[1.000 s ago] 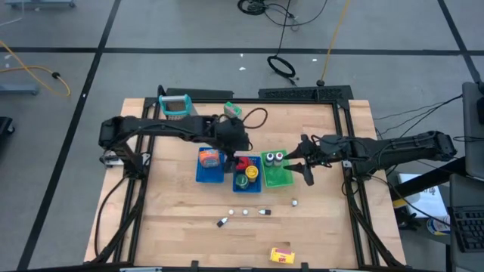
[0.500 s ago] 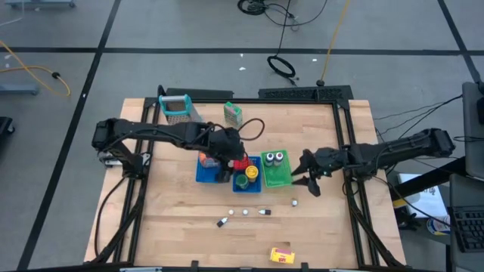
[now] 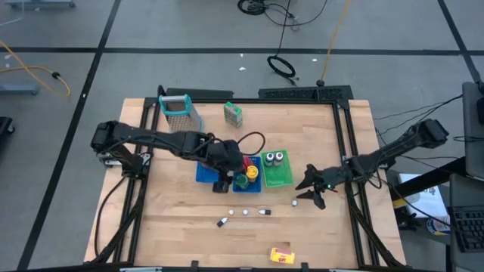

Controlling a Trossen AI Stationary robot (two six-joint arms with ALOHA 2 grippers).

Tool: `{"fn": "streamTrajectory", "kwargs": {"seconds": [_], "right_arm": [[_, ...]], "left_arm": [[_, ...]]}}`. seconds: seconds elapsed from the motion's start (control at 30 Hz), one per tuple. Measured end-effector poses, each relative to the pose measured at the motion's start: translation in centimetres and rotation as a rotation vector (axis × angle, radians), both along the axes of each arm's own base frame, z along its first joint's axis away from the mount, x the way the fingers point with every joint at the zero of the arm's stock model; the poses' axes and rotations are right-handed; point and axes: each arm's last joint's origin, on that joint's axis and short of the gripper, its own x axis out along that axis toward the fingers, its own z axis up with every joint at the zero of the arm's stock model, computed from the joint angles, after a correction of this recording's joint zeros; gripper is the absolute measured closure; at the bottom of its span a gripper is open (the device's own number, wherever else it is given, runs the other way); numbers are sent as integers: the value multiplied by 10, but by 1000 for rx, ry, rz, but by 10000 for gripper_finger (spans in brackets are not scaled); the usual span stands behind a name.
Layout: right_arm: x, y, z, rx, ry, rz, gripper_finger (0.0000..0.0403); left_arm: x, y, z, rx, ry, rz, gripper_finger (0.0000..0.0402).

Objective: Pick & Place Kitchen Items
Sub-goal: Put the top small purple food color into the green bin

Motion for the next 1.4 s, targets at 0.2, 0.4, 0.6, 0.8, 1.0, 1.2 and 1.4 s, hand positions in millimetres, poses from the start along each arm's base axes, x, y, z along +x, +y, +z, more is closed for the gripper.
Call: {"fn": "streamTrajectory", "kwargs": {"seconds": [0.2, 0.4, 0.6, 0.8, 1.0, 1.2, 1.4], "right_arm": [[-9, 8, -10, 8, -63, -2, 232], [-15, 16, -15, 0, -97, -7, 232], [-14, 23, -20, -9, -95, 0, 232], [-12, 26, -27, -36, -74, -28, 232], [-8, 28, -33, -28, -62, -39, 232], [-5, 31, -41, -19, -37, -52, 232], [0, 35, -45, -21, -67, -36, 232]], "left_arm": [[0, -4, 0, -8, -4, 1, 160], [0, -4, 1, -16, -7, 11, 160], [1, -3, 1, -1, -16, 25, 160], [1, -3, 1, 2, -22, 27, 160], [2, -3, 1, 2, -23, 27, 160], [1, -3, 1, 7, -23, 21, 160], [2, -3, 1, 8, -23, 19, 160]]}}
